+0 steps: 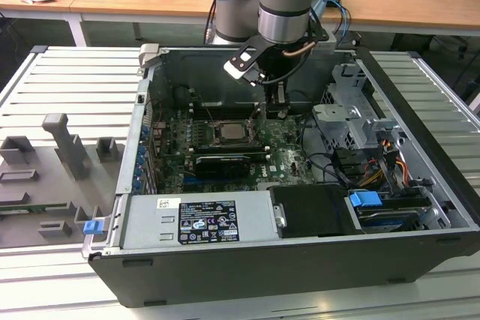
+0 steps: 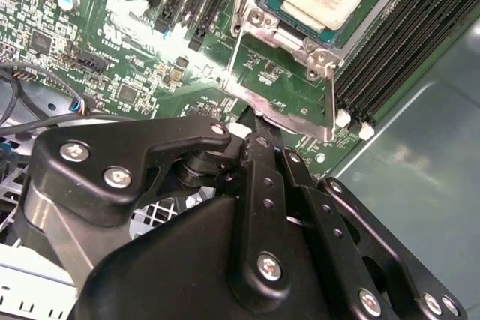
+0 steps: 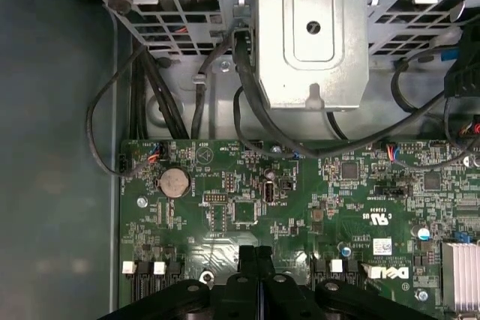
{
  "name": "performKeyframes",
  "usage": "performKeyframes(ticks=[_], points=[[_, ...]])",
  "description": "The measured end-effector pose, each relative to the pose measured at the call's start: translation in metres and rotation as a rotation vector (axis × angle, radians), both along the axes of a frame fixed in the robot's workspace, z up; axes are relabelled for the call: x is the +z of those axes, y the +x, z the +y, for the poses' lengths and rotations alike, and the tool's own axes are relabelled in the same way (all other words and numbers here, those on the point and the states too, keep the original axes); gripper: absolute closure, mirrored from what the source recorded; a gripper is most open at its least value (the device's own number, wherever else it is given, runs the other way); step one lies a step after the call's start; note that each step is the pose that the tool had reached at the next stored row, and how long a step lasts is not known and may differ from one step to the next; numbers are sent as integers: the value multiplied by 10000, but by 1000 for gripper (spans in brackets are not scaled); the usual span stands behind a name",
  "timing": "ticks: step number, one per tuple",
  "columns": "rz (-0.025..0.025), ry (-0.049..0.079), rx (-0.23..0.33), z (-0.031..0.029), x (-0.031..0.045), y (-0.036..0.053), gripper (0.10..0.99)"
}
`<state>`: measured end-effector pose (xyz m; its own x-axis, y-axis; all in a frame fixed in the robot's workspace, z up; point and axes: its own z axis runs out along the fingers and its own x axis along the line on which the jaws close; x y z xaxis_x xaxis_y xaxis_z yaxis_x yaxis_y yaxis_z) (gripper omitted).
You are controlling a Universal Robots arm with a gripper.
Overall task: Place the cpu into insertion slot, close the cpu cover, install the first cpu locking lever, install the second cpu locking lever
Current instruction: 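Close the cpu cover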
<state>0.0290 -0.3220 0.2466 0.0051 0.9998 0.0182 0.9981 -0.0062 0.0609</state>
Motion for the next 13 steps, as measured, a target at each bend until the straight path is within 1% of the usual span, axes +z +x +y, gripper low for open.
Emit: performKeyframes(ticks=[7,10,13], points=[[0,0,1,0,0,-57,980],[-1,3,1,1,-4,-161,980],[0,1,0,0,-28,-281,980]])
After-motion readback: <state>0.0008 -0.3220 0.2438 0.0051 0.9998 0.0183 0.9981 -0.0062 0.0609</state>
